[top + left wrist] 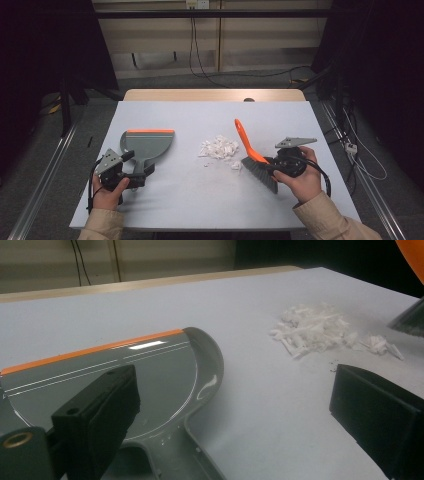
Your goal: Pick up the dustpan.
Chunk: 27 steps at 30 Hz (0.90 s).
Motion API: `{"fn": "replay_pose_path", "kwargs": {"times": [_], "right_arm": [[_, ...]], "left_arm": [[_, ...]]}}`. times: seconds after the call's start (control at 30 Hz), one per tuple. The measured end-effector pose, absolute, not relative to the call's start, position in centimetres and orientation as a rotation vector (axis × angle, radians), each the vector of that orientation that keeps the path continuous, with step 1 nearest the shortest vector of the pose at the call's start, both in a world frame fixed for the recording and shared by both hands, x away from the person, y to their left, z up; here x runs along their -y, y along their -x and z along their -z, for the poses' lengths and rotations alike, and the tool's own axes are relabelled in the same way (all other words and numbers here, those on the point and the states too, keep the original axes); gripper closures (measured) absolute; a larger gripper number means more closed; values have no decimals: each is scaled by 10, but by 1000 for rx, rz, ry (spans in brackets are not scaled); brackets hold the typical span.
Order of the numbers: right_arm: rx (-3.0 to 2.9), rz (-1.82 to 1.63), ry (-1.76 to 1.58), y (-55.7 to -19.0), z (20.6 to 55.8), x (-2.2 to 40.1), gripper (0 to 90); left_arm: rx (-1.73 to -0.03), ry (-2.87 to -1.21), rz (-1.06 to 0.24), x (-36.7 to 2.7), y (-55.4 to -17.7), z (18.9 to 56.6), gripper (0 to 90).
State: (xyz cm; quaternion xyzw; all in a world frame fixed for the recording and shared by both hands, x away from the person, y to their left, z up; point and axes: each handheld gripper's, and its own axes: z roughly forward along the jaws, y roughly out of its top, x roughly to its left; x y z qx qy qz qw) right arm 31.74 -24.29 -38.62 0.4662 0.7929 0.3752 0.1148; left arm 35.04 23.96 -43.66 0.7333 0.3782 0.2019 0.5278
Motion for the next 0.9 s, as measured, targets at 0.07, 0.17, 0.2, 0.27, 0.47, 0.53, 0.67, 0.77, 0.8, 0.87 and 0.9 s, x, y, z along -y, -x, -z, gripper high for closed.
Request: {"fn": "replay_pose_path", "kwargs": {"times": [0.07,0.17,0.2,0.27,0.47,0.53,0.67,0.77,0.8,0.87,0.9], "right_arm": [[-2361,-1092,-1356,-315,392,239,718],[-2403,-1076,-1345,-318,400,231,718],[-2399,-1077,-1342,-320,402,228,718],[-2383,-1092,-1346,-326,402,224,718],[-2307,-1090,-1344,-350,402,214,718],[-2292,-1096,-1357,-356,402,212,718],[-2280,-1111,-1352,-357,396,211,718],[-2263,-1143,-1352,-354,389,214,717],[-2255,-1154,-1356,-353,386,215,717],[-2246,-1172,-1352,-352,382,217,718],[-2238,-1175,-1353,-352,380,218,718]], "left_arm": [[-902,-1757,-484,-239,-351,436,55],[-900,-1759,-484,-238,-350,436,56],[-899,-1761,-484,-238,-350,436,56],[-901,-1761,-484,-238,-350,436,56],[-903,-1763,-485,-239,-350,437,55],[-906,-1763,-485,-239,-351,437,56],[-909,-1754,-481,-240,-351,437,56],[-909,-1759,-482,-241,-351,438,55],[-910,-1759,-481,-241,-351,438,55],[-907,-1758,-481,-240,-351,437,55],[-908,-1757,-484,-240,-351,437,56]]}}
